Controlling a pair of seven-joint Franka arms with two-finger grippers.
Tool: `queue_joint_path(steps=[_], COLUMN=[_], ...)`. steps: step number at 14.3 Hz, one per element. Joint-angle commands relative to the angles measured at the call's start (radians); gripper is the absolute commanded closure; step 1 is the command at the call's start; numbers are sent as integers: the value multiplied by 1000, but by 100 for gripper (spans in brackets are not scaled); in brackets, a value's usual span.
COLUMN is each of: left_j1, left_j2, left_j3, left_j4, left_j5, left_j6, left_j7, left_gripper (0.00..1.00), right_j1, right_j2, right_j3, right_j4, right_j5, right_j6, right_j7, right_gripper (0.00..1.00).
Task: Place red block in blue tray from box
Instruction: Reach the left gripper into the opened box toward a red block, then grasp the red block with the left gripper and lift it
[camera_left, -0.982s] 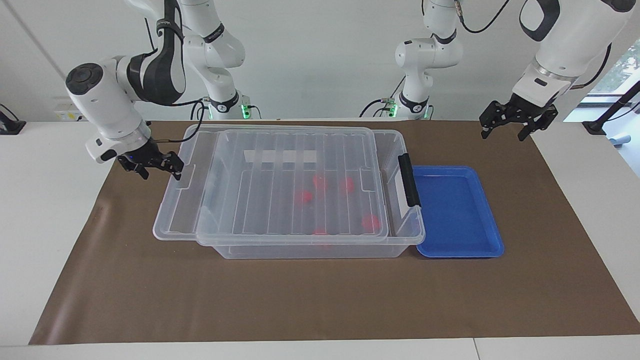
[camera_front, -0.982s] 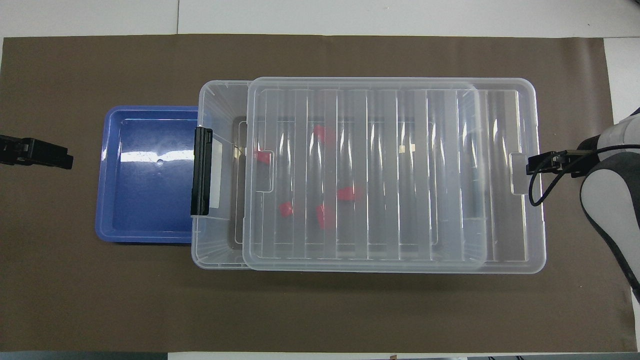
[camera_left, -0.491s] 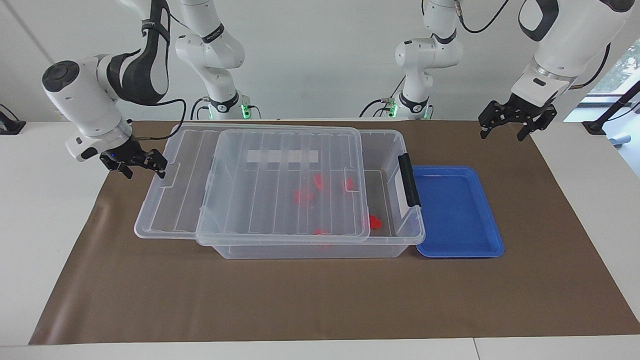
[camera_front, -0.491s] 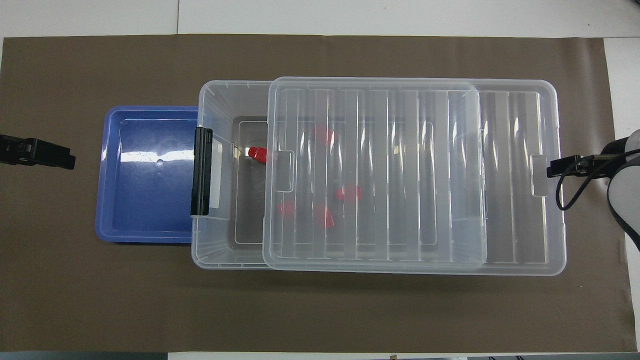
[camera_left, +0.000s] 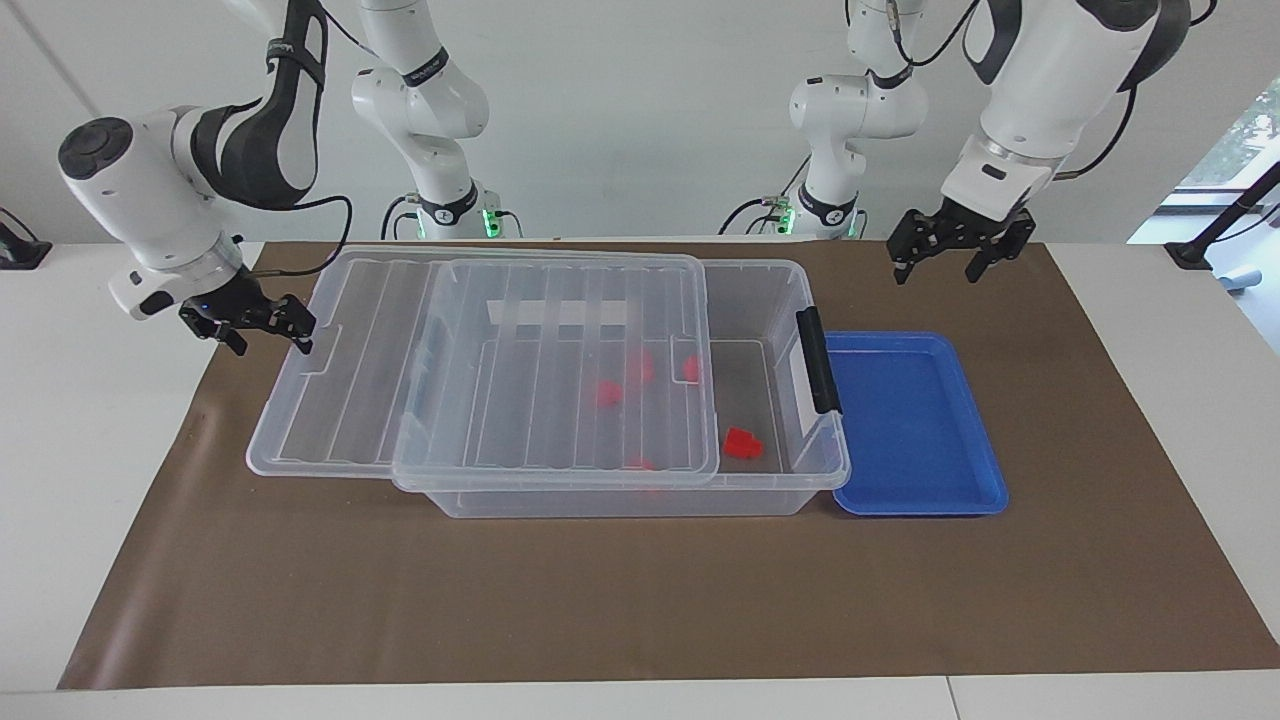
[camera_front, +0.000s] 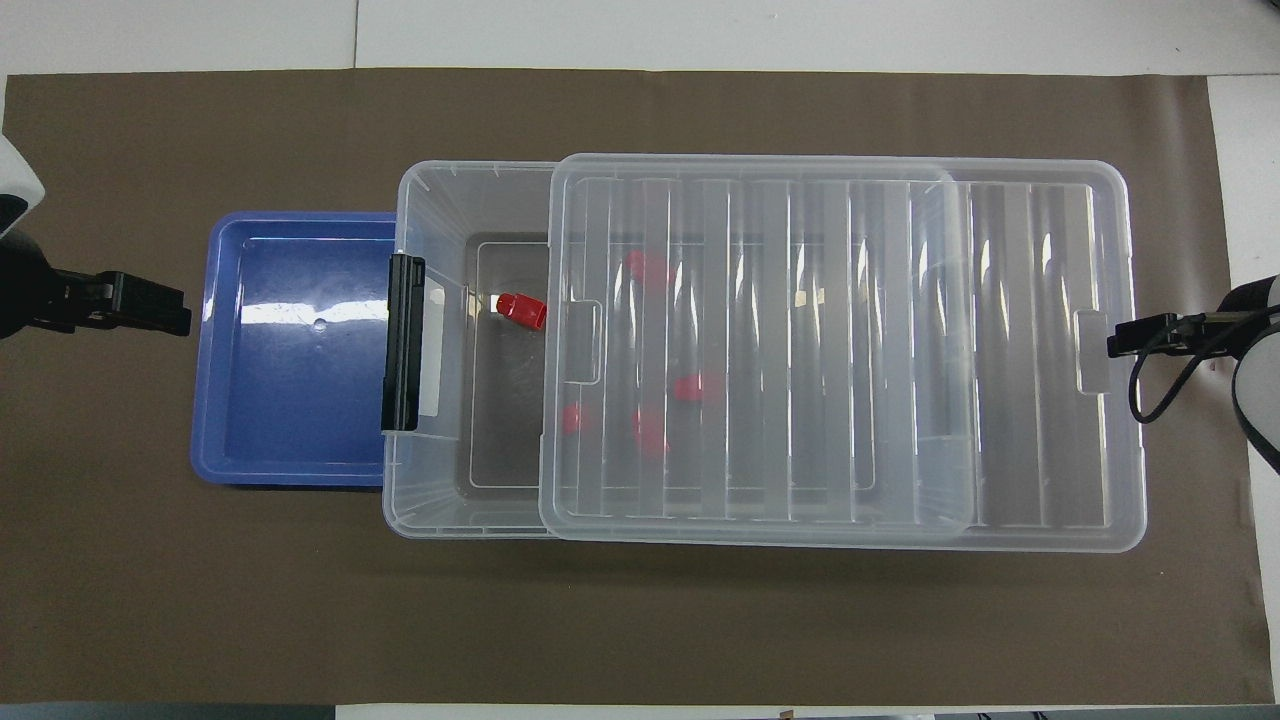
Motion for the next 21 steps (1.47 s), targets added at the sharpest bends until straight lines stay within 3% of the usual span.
queue_joint_path(steps=[1, 7, 13, 21], left_j1=[-88, -182, -268, -286], left_j2=[-31, -15, 129, 315], left_j3=[7, 4, 6, 7], left_j4=[-93, -169, -170, -170], left_j5=[19, 11, 10, 10], left_j6=[96, 251, 371, 571], left_j7=[-219, -747, -1057, -1128], left_gripper=[0, 0, 0, 0], right_j1=[-36, -84, -138, -135], right_j2=[-9, -9, 5, 5], right_j3=[5, 5, 5, 12], right_j4=[-1, 7, 27, 36], right_j5=[-19, -22, -24, -22], right_j6=[17, 17, 16, 3], right_j7=[-67, -141, -202, -201], right_gripper=[0, 0, 0, 0])
